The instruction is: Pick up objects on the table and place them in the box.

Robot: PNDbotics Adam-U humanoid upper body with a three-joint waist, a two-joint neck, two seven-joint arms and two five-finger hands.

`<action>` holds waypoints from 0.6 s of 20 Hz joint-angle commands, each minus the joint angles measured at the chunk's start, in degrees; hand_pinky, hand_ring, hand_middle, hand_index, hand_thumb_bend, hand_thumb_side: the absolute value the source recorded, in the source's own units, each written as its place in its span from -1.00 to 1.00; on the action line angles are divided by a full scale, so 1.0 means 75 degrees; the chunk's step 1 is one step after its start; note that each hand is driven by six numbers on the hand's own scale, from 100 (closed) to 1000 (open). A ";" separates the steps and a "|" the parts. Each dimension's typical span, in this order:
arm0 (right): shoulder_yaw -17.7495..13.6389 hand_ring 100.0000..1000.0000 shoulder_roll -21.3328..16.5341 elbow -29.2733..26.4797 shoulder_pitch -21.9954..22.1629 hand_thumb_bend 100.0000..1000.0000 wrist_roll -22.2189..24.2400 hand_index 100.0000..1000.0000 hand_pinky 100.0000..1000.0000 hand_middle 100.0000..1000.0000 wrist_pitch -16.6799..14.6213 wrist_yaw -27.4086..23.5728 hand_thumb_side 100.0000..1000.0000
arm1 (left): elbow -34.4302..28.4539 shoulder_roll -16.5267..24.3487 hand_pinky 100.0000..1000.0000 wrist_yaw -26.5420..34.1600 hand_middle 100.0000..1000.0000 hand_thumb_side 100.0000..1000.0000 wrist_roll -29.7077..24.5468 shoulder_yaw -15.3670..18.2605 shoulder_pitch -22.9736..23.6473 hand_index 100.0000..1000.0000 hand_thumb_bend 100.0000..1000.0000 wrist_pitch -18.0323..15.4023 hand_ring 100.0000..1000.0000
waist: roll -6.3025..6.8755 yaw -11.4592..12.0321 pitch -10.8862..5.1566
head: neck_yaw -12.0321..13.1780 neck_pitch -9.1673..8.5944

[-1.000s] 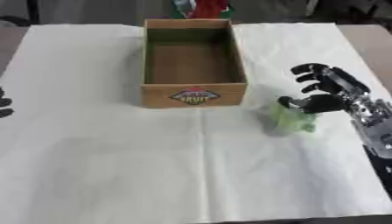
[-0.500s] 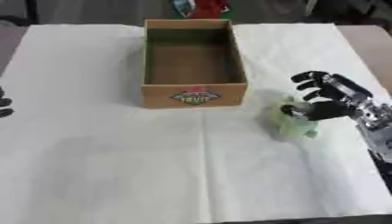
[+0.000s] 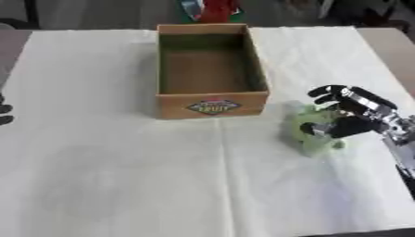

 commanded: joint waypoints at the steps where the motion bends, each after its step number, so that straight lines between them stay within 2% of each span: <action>1: -0.0023 0.80 -0.0307 -0.0163 -0.0044 0.10 0.0299 0.71 0.61 0.72 -0.0082 0.0224 -0.82 | -0.0094 0.0130 0.38 -0.0005 0.19 -0.36 0.0009 0.0061 -0.0049 0.24 -0.37 -0.0013 0.31 | 0.0000 -0.0013 -0.0127 | 0.0003 0.0051; 4: -0.0019 0.79 -0.0299 -0.0194 -0.0042 0.10 0.0599 0.71 0.57 0.71 -0.0149 0.0406 -0.90 | -0.0096 0.0127 0.38 -0.0003 0.19 -0.36 0.0007 0.0061 -0.0047 0.24 -0.37 -0.0013 0.31 | -0.0002 -0.0011 -0.0125 | 0.0000 0.0054; 8: -0.0044 0.71 -0.0283 -0.0225 -0.0027 -0.02 0.0830 0.69 0.49 0.68 -0.0192 0.0640 -1.00 | -0.0096 0.0128 0.38 -0.0002 0.19 -0.36 0.0009 0.0062 -0.0046 0.24 -0.37 -0.0013 0.31 | 0.0001 -0.0020 -0.0129 | 0.0003 0.0058; 9: -0.0050 0.66 -0.0283 -0.0232 -0.0024 -0.15 0.0856 0.68 0.44 0.66 -0.0197 0.0688 -1.00 | -0.0095 0.0128 0.38 -0.0002 0.19 -0.36 0.0009 0.0061 -0.0045 0.24 -0.37 -0.0013 0.31 | 0.0002 -0.0024 -0.0130 | -0.0001 0.0062; 12: -0.0084 0.55 -0.0272 -0.0228 -0.0023 -0.34 0.0851 0.63 0.32 0.61 -0.0173 0.0800 -1.00 | -0.0095 0.0128 0.38 -0.0004 0.19 -0.36 0.0012 0.0064 -0.0041 0.24 -0.37 -0.0012 0.31 | 0.0001 -0.0026 -0.0132 | -0.0005 0.0065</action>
